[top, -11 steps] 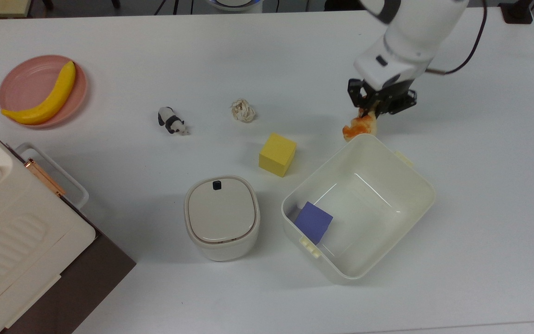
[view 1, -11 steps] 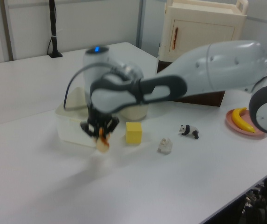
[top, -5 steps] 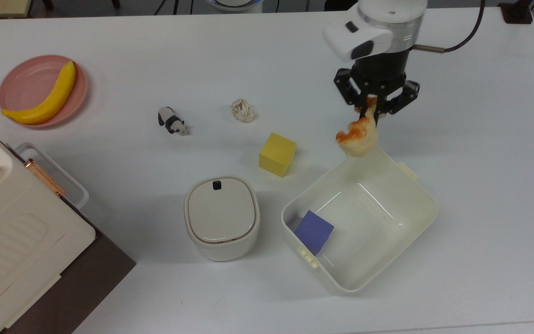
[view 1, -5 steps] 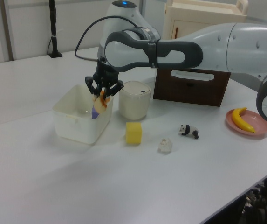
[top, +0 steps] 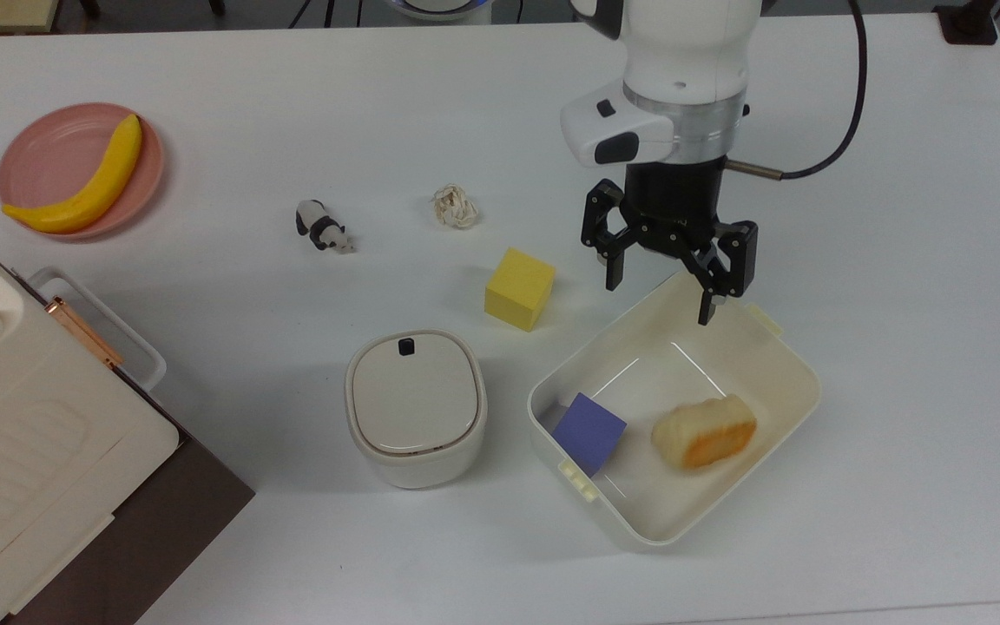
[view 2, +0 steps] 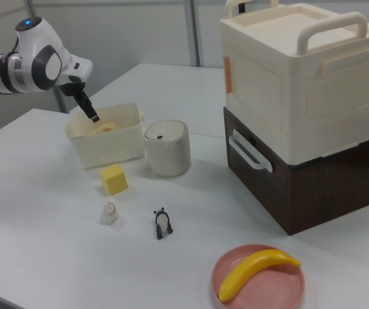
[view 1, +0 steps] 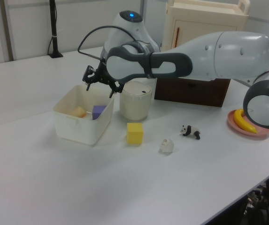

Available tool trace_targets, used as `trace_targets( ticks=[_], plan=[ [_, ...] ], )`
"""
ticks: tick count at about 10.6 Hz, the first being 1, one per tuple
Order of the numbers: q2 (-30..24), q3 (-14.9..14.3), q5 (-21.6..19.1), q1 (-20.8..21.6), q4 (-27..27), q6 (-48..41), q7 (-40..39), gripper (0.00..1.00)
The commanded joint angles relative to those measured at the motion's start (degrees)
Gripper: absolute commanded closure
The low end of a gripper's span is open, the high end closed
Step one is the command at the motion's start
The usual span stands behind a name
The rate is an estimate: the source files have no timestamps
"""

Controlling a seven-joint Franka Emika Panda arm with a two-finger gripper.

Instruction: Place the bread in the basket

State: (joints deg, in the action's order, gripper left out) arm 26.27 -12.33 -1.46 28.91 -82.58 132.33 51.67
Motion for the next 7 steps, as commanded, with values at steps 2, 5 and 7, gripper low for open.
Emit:
trace_targets(
  ticks=[2, 5, 7],
  plan=[
    [-1.91, -0.59, 1.55, 0.89, -0.9, -6.07, -5.39, 0.0],
    [-5.77, -0.33, 0.85, -2.62, -1.0, -23.47, -26.64, 0.0],
    [-9.46, -0.24, 1.02, -6.57, -1.18, -31.31, -35.54, 0.0]
  ],
)
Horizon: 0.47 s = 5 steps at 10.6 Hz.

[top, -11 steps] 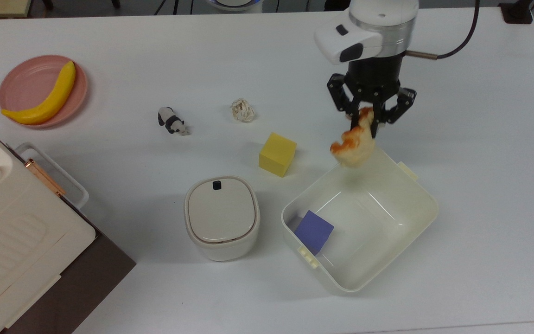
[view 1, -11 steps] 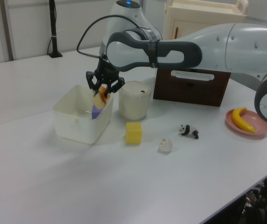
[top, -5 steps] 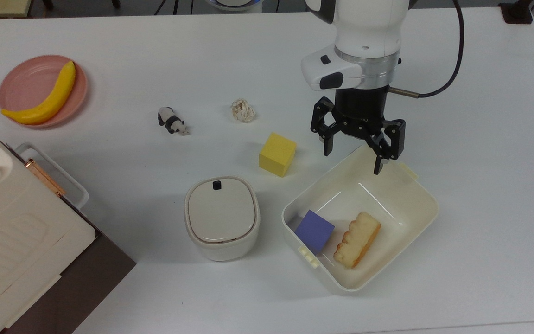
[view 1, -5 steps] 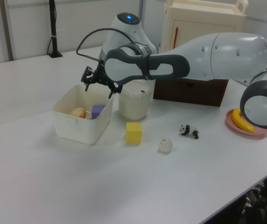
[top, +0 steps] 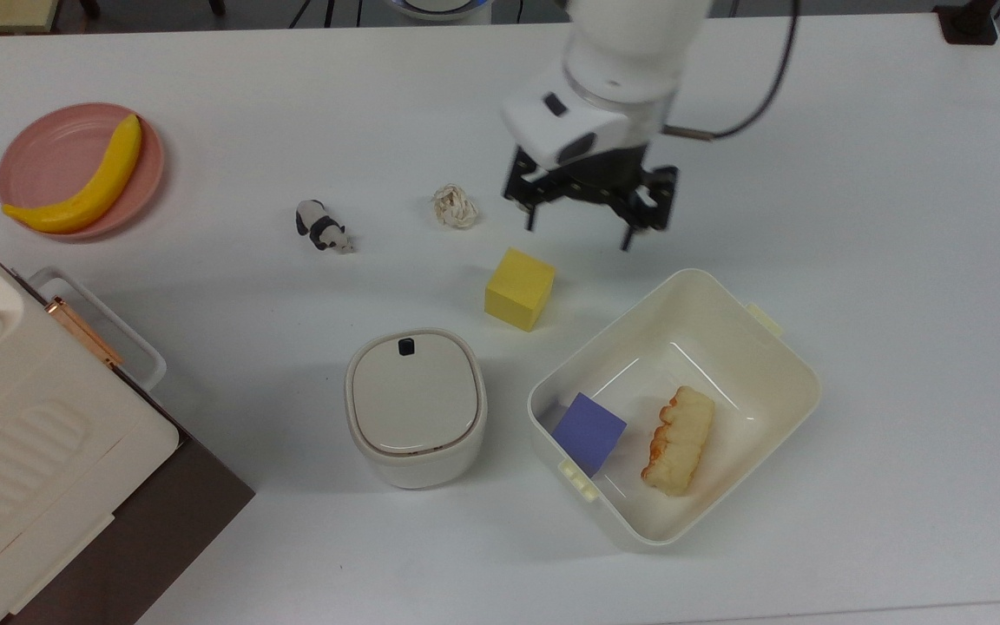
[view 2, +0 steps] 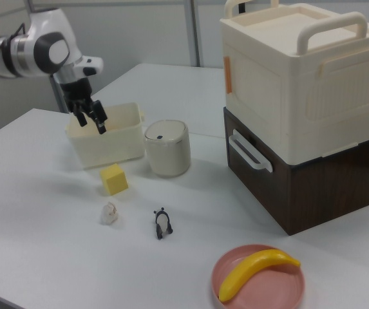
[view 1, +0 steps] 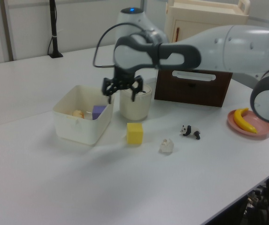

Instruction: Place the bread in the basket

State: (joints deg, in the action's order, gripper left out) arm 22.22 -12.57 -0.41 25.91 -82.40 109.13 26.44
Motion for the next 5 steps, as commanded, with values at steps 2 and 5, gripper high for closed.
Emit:
trace_targets(
  ticks=[2, 5],
  plan=[
    [-9.54, 2.26, 0.49, -10.49, -2.5, -12.35, -18.14, 0.0],
    [-12.64, 8.16, 1.72, -21.59, -3.65, -14.47, -19.49, 0.0]
  ],
)
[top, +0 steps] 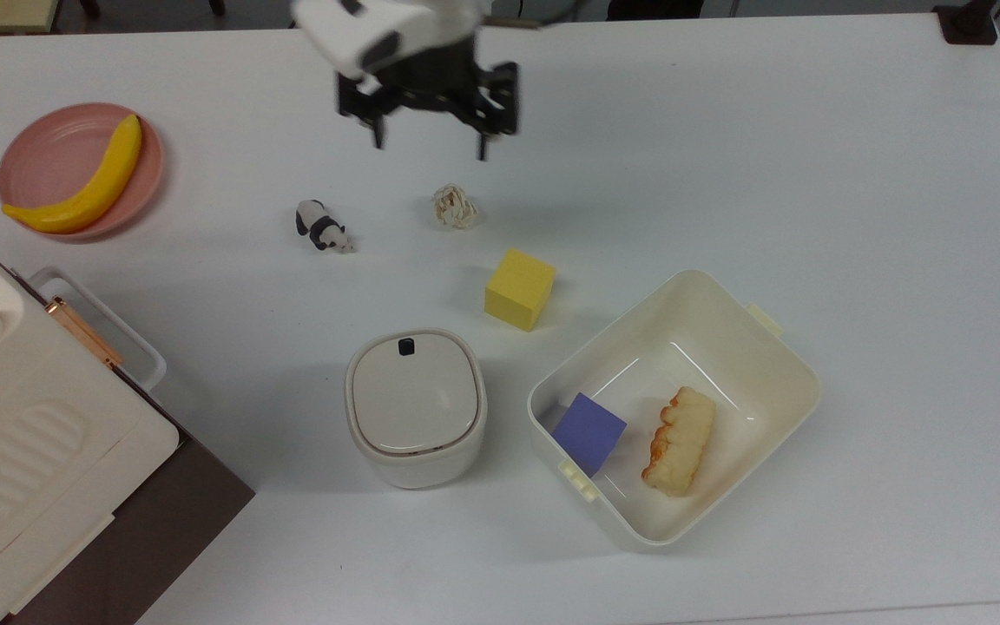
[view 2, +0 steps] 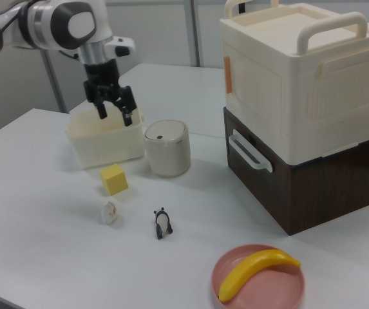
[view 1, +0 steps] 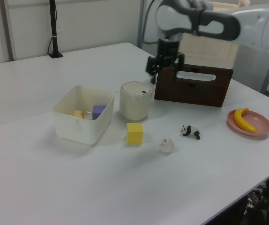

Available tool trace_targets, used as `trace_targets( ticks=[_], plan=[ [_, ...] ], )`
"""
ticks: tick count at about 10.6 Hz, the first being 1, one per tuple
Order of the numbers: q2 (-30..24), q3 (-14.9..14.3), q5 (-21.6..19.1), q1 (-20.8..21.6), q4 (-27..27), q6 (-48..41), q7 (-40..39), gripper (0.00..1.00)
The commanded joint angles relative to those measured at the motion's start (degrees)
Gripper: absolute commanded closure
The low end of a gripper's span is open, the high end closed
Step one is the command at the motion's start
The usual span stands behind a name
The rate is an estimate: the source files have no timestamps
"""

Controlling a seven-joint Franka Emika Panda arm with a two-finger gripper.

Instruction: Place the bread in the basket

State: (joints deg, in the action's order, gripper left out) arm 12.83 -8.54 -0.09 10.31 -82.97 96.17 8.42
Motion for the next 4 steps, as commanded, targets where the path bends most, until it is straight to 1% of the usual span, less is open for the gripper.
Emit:
trace_targets(
  ticks=[1, 4],
  plan=[
    [-3.07, 4.14, 1.5, -6.44, -3.07, -1.51, -1.48, 0.0],
    [-2.81, 3.53, 1.68, -6.53, -2.72, -1.68, -1.56, 0.0]
  ],
)
